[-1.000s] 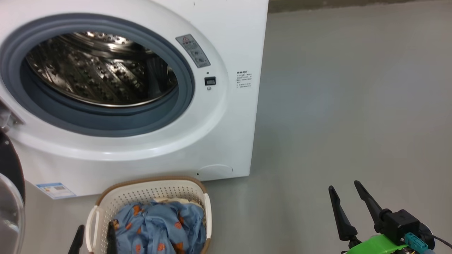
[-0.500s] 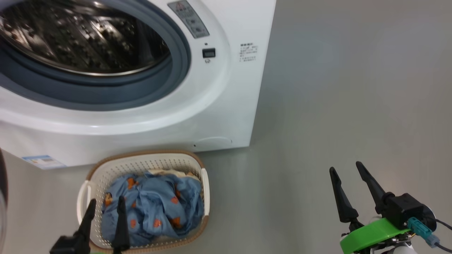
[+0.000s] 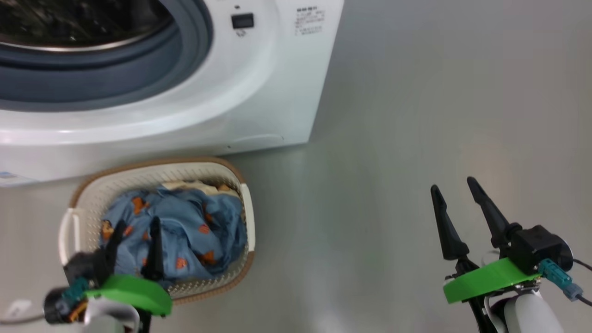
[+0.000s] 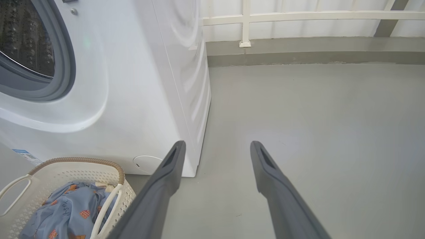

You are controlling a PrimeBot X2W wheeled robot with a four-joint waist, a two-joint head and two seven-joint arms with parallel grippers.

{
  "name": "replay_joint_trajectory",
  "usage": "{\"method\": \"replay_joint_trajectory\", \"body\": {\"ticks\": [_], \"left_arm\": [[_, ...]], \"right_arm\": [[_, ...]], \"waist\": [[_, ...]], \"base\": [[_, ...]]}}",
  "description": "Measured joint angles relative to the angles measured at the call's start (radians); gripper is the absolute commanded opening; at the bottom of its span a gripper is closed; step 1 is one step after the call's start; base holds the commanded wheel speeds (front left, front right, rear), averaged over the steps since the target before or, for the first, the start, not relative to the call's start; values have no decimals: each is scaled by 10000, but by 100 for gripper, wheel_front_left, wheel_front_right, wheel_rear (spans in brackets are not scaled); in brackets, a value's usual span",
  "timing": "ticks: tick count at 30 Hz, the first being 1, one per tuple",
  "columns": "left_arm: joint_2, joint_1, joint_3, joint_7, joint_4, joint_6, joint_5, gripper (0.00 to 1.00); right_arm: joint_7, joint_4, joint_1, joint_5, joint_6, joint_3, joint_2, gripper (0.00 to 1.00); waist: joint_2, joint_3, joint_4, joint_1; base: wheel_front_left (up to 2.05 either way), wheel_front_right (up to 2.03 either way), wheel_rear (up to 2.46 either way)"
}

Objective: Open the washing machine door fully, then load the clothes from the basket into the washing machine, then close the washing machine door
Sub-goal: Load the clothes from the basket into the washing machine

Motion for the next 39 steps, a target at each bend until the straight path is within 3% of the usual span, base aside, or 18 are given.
{"method": "replay_joint_trajectory", "body": {"ticks": [10,18,29,39], "left_arm": [[462,-2081,-130,2,2669,-169,-366,100],[1018,-3379,92,0,3948,-73,-395,100],[1101,-4590,-10,17,4951,96,-380,100],[1016,-5331,-77,947,6115,-15,-709,100]], "right_arm": [[0,-253,-543,67,0,150,23,100],[0,-337,-826,267,0,155,75,100],[0,-451,-1205,355,0,221,104,100],[-13,-454,-1551,696,0,334,113,100]], "waist": [[0,1469,-416,0],[0,2497,-739,0],[0,3445,-894,0],[0,3969,-1065,0]], "base": [[0,0,0],[0,0,0],[0,0,0],[0,0,0]]}}
